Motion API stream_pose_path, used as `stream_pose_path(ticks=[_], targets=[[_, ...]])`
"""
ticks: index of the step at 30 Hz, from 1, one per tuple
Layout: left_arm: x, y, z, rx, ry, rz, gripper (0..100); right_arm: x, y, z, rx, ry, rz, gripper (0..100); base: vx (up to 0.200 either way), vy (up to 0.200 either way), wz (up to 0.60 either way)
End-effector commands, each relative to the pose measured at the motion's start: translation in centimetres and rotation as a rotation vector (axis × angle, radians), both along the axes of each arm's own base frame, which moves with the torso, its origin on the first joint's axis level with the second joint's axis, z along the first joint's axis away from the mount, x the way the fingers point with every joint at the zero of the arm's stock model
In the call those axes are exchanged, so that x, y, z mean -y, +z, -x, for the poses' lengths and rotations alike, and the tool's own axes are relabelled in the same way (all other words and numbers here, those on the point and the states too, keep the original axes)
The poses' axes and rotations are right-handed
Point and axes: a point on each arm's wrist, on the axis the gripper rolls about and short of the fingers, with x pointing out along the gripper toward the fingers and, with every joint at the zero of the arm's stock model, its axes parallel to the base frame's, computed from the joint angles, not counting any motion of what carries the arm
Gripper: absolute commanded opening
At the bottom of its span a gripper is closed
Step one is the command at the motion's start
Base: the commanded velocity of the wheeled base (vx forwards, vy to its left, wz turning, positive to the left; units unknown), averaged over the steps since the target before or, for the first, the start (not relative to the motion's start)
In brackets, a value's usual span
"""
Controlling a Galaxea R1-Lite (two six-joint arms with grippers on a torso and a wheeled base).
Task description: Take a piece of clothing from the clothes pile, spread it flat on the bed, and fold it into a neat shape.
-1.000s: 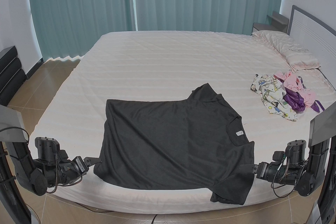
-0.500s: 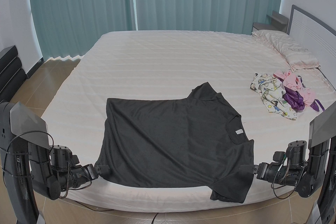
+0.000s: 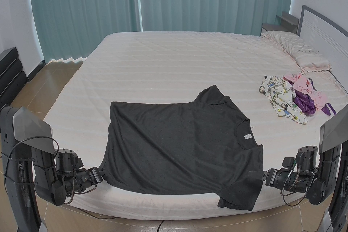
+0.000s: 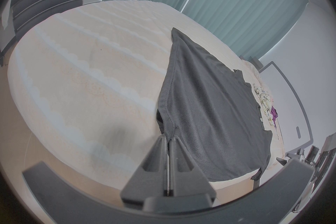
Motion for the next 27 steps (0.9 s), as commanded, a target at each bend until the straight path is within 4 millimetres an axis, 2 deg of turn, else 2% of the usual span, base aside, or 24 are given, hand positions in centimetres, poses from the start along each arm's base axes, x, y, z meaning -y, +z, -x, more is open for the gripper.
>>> stream_pose_path(ticks=[1,3,8,11,17,23,24,27], targets=[[0.1,2.1,0.6,0.042,-0.002,0.0,0,0.0,0.0,0.0,0.006,0.0,-0.001,100,0.0,0.0,0.0],[0.4,3.3,1.2,0.039,-0.017,-0.001,0,0.0,0.0,-0.1,0.008,0.0,-0.002,100,0.0,0.0,0.0],[1.2,4.8,2.1,-0.07,-0.054,-0.011,0,0.0,0.0,0.0,0.006,0.0,-0.001,100,0.0,0.0,0.0],[1.4,5.6,1.7,-0.181,-0.062,-0.021,0,0.0,0.0,0.0,0.005,0.0,-0.001,100,0.0,0.0,0.0],[0.9,7.1,-0.8,-0.202,-0.034,-0.018,0,0.0,-0.3,-0.1,-0.004,0.001,0.001,100,0.0,0.0,0.0],[0.8,7.2,-1.6,-0.216,-0.028,-0.018,0,0.0,-0.3,-0.1,-0.004,0.001,0.001,100,0.0,0.0,0.0],[0.9,6.6,-1.8,-0.236,-0.03,-0.018,100,0.0,-0.3,-0.1,-0.004,0.001,0.001,100,0.0,0.0,0.0],[0.9,5.2,-2.6,-0.265,-0.026,-0.019,100,0.0,-0.3,-0.1,-0.004,0.001,0.001,100,0.0,0.0,0.0]])
